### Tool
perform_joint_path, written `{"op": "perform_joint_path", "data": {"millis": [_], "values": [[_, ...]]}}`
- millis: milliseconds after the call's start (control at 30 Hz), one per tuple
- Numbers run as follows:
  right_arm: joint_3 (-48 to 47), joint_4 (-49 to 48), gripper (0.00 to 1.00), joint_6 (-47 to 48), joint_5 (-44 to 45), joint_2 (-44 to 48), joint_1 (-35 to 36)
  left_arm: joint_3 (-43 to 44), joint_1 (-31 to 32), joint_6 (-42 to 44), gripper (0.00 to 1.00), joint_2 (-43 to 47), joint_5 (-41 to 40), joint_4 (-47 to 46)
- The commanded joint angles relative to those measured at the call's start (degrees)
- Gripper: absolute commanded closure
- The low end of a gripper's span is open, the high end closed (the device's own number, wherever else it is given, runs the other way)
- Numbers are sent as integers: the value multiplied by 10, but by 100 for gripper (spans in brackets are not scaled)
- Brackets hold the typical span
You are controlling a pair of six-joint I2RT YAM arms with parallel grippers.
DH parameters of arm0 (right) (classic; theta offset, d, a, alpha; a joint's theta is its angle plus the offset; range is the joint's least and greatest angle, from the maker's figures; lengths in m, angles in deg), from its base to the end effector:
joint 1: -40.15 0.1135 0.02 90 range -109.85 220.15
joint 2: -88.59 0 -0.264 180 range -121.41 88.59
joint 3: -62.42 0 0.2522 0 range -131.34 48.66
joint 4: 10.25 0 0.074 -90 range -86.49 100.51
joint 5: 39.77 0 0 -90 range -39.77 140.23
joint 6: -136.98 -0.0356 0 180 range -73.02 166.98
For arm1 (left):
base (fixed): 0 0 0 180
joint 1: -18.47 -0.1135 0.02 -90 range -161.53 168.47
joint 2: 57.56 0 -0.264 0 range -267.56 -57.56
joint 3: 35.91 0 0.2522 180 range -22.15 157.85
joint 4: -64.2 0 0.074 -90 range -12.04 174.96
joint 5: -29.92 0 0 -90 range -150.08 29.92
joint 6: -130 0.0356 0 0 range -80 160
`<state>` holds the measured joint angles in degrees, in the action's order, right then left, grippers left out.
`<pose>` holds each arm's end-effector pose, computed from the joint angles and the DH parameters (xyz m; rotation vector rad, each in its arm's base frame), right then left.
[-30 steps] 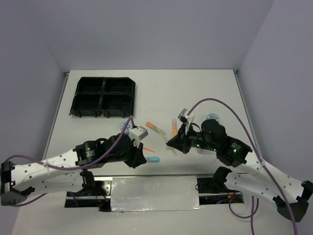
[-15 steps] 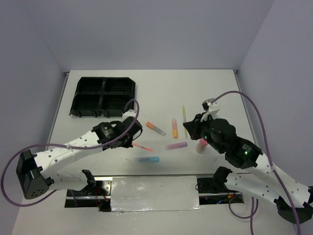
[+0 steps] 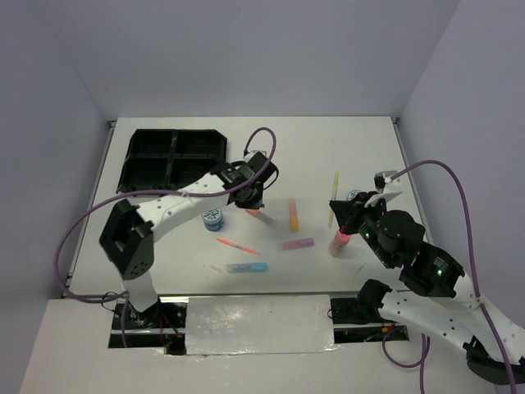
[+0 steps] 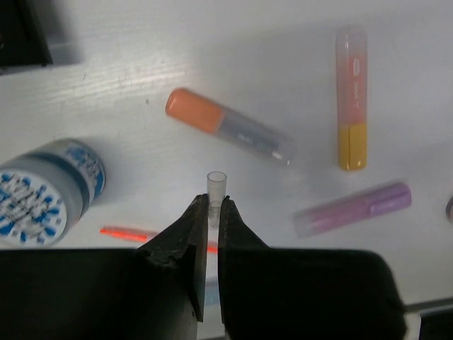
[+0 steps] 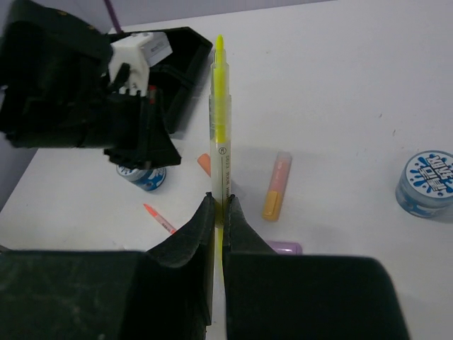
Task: Sort the stationery into containers
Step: Place the pen cap at the center of the board.
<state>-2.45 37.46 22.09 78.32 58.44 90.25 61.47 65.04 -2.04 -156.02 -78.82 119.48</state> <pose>0.0781 0.0673 0.3660 -0.0423 1.7978 0.5040 0.2631 -0.2613 0.2802 -0.0257 2.4937 -0.2318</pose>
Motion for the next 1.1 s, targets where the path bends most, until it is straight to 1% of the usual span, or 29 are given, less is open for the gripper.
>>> {"op": "perform_joint_path", "data": {"millis": [0,33,67,133,167,233,267,367,433,500,567,600,667,767,800,833,867,900,967,1067], "values": [[-26,15,100,-8,34,15,-1,61,-36,16,100,-62,38,-13],[-28,20,100,-9,40,21,-1,79,-43,17,100,-80,44,-11],[-30,25,100,-11,45,27,-1,117,-52,20,100,-117,53,-11],[-36,33,100,-10,51,36,-1,161,-55,30,100,-156,42,-1],[-37,35,100,-7,51,40,-1,205,-54,38,100,-195,48,2],[-43,45,100,-1,46,47,0,244,-54,56,98,-232,54,7],[-43,51,100,-1,45,47,-1,277,-58,61,97,-267,53,9],[-43,61,100,2,39,49,0,330,-69,67,100,-325,56,29],[-37,59,100,6,33,54,-1,349,-74,92,100,-343,62,26],[-32,51,100,12,21,59,-2,369,-73,147,100,-365,69,23],[-31,51,100,16,13,61,-2,378,-75,196,99,-373,93,10],[-30,49,100,20,8,62,-2,379,-75,242,99,-374,113,7],[-28,46,100,25,-3,65,-2,370,-75,297,96,-371,116,-1],[-28,40,100,33,-13,69,-2,360,-75,353,93,-364,138,-5],[-29,41,100,36,-16,70,-2,357,-75,389,93,-361,144,-9],[-30,42,100,37,-16,69,-2,348,-75,404,91,-358,129,-12],[-31,44,100,38,-17,69,-2,346,-75,444,93,-359,124,-12],[-36,50,100,41,-18,69,-2,350,-75,459,94,-364,128,3],[-40,56,100,43,-19,69,-2,371,-75,491,94,-384,136,22],[-40,54,100,46,-17,71,0,405,-75,513,94,-417,130,56]]}}
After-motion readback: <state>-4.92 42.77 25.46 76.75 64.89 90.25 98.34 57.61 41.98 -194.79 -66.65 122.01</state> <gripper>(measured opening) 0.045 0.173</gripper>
